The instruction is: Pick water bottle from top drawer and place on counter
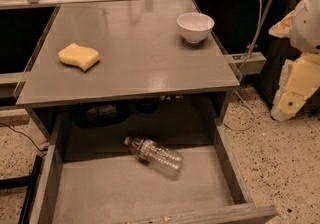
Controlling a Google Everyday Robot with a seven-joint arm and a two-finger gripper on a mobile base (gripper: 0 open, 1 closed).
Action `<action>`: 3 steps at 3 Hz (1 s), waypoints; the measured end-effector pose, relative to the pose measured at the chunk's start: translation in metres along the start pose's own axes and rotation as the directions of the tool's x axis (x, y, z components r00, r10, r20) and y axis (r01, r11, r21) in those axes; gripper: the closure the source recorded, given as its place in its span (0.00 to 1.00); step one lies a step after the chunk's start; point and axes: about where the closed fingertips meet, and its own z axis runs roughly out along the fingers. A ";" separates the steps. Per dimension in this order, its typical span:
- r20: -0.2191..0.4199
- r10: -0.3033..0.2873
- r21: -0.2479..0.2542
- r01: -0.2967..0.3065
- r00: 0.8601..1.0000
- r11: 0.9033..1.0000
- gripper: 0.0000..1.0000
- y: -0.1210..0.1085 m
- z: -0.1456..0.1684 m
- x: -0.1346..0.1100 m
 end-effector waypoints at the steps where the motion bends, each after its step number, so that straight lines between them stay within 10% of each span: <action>1: 0.000 0.000 0.000 0.000 1.000 1.000 0.00 0.000 0.000 0.000; 3: 0.065 -0.023 -0.026 0.025 0.998 0.999 0.00 0.024 0.034 -0.013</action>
Offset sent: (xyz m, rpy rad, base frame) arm -0.0054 0.0119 -0.0204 0.0412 0.0223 0.0143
